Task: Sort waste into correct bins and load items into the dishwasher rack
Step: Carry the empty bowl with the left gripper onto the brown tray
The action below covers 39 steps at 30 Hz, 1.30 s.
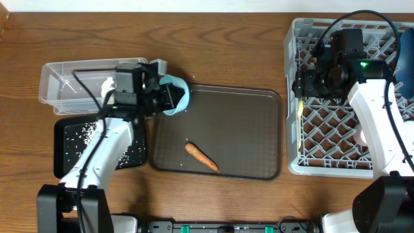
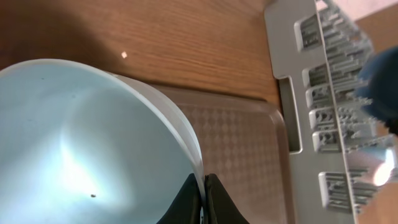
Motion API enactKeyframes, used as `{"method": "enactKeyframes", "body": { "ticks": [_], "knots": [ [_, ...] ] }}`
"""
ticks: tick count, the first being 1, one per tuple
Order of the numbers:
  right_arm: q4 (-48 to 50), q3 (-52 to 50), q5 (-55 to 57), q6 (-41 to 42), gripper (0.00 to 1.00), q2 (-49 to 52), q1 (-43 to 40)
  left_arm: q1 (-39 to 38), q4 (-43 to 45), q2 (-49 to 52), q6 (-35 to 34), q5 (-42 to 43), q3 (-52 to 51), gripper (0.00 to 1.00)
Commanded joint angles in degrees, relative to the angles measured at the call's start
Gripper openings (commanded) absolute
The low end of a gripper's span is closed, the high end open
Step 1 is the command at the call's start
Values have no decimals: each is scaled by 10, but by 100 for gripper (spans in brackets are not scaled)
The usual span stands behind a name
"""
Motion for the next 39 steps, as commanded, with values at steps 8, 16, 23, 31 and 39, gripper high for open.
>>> {"method": "enactKeyframes", "body": {
  "ticks": [8,16,23,31,39],
  "knots": [
    [0,7,-5,-9,77,-4,5,-154,-20,1,68,-181,14,6],
    [0,7,-5,-9,77,-4,5,-243,27,54,68,-225,14,6],
    [0,7,-5,-9,77,-4,5,-290,84,106,67,-225,14,6],
    [33,7,-49,-9,79,-4,5,-290,74,97,68,-225,14,22],
    [90,7,-83,-6,80,4,52,-200,-33,-13,65,-225,14,44]
  ]
}}
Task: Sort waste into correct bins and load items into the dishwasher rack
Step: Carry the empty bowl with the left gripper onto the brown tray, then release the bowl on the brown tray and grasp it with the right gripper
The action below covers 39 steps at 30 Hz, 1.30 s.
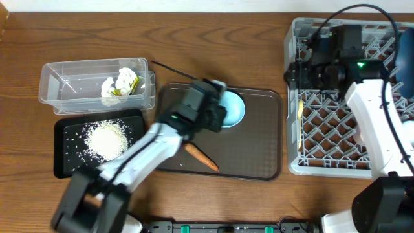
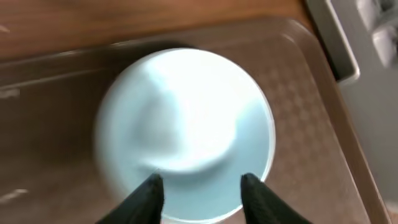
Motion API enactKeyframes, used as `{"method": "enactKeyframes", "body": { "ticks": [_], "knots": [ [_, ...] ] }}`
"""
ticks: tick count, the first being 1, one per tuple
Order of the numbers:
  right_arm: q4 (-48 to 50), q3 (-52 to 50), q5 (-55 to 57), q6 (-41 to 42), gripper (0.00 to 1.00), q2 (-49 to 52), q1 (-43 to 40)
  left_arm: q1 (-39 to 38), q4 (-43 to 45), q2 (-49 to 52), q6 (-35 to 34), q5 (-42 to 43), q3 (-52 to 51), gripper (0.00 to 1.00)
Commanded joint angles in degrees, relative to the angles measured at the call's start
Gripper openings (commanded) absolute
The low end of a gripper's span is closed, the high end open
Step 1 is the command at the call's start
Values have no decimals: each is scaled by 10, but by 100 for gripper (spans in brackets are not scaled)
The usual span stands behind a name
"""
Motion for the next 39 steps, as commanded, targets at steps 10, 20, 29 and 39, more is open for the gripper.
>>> {"method": "enactKeyframes", "body": {
  "ticks": [10,20,29,39],
  "knots": [
    [56,7,-23,-3,74,99,129,155,-225,-114,5,-8,10,45],
    [57,7,-23,9,52,194,173,168,-240,-113,6,-8,10,45],
    [58,7,-21,17,32,223,174,168,-240,-113,6,-8,10,46],
    [56,7,-21,17,19,228,174,168,-240,-113,6,-8,10,46]
  ]
}}
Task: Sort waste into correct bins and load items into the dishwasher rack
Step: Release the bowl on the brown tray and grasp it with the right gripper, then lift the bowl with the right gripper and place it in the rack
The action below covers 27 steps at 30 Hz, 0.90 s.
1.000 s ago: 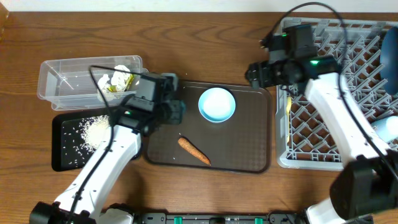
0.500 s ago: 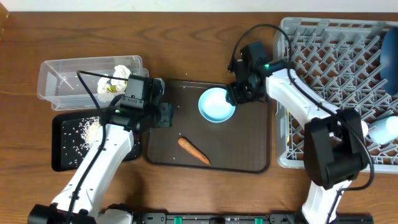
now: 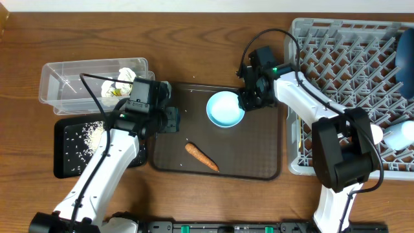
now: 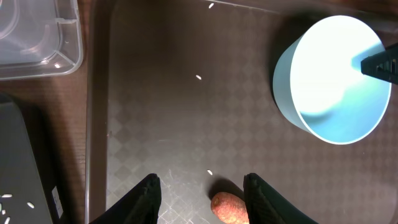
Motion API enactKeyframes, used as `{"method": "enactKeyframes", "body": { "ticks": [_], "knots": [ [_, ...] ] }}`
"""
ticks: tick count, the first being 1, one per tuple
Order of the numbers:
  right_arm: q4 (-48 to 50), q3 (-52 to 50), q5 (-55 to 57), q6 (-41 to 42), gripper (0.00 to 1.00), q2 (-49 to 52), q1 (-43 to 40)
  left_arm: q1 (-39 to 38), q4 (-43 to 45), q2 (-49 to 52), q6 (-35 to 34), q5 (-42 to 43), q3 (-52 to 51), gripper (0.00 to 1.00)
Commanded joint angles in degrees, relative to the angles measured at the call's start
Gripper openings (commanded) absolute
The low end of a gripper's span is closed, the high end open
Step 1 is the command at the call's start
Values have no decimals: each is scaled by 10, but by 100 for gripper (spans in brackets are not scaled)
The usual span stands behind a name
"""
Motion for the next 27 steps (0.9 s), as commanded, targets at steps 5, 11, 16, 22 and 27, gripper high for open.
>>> {"method": "enactKeyframes", "body": {
  "ticks": [5,11,16,22,27],
  "knots": [
    [-2,6,-2,0,17,6,5,2,1,-2,5,-2,6,46],
    [-1,6,-2,5,1,6,5,2,1,-2,5,-2,6,46],
    [-5,8,-2,4,1,1,2,3,1,-2,5,-2,6,46],
    [-12,30,49,0,1,-70,-30,3,1,-2,5,-2,6,46],
    [32,38,240,-10,1,-170,-70,3,1,-2,5,-2,6,46]
  ]
}}
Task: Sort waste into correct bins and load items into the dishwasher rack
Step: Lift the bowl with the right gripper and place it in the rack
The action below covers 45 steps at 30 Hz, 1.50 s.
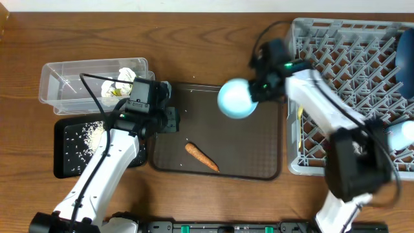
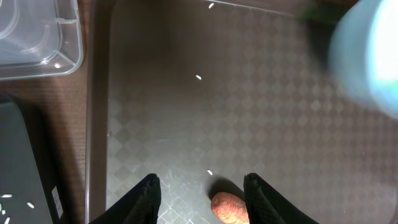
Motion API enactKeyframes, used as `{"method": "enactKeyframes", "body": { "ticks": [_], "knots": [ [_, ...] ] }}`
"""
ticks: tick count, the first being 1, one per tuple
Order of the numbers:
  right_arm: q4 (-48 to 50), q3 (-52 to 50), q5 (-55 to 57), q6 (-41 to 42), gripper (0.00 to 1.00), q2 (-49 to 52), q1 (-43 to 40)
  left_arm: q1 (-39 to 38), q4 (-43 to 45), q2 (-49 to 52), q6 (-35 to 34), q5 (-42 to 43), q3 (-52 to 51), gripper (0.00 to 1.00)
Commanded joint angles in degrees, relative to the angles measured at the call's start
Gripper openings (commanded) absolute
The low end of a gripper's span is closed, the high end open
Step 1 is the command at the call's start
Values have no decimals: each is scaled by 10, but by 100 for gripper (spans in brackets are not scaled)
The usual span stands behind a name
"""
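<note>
A light blue bowl (image 1: 237, 98) hangs blurred above the brown tray (image 1: 259, 162), its rim gripped by my right gripper (image 1: 258, 89), which is shut on it. In the left wrist view the bowl (image 2: 368, 55) is a blur at the top right. An orange carrot (image 1: 202, 156) lies on the tray toward the front; its end (image 2: 229, 208) shows between my left gripper's fingers. My left gripper (image 1: 173, 119) (image 2: 200, 180) hovers open over the tray's left side, holding nothing. The grey dishwasher rack (image 1: 343, 84) stands at the right.
A clear plastic bin (image 1: 71, 84) holding crumpled white waste (image 1: 121, 81) sits at the back left. In front of it lies a black tray (image 1: 65, 162) with scattered rice. A dark blue item (image 1: 406, 52) and a pale cup (image 1: 401, 134) sit in the rack's right side.
The bowl stood on the tray with my right gripper at its rim. Now it is off the tray and a little further right, in that gripper. My left arm has not moved.
My left gripper first held the bowl tilted beside the clear bin while the right arm was over the rack. Then the left gripper stood open over the bowl on the tray. Later it was back at the tray's left and the right gripper was at the bowl, which it now holds up.
</note>
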Motion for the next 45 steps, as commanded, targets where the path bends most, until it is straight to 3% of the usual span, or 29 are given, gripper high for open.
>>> {"method": "enactKeyframes", "body": {
  "ticks": [1,10,13,27,45],
  "knots": [
    [33,29,179,-24,1,-94,-33,3,3,-2,5,-2,6,46],
    [166,29,610,-133,1,-118,-85,3,5,-2,5,-2,6,46],
    [203,29,673,-168,1,-99,-103,3,5,-2,5,-2,6,46],
    [232,29,695,-194,1,7,-185,2,5,-2,5,-2,6,46],
    [219,12,691,-195,1,75,-189,3,5,-2,5,-2,6,46]
  ]
}}
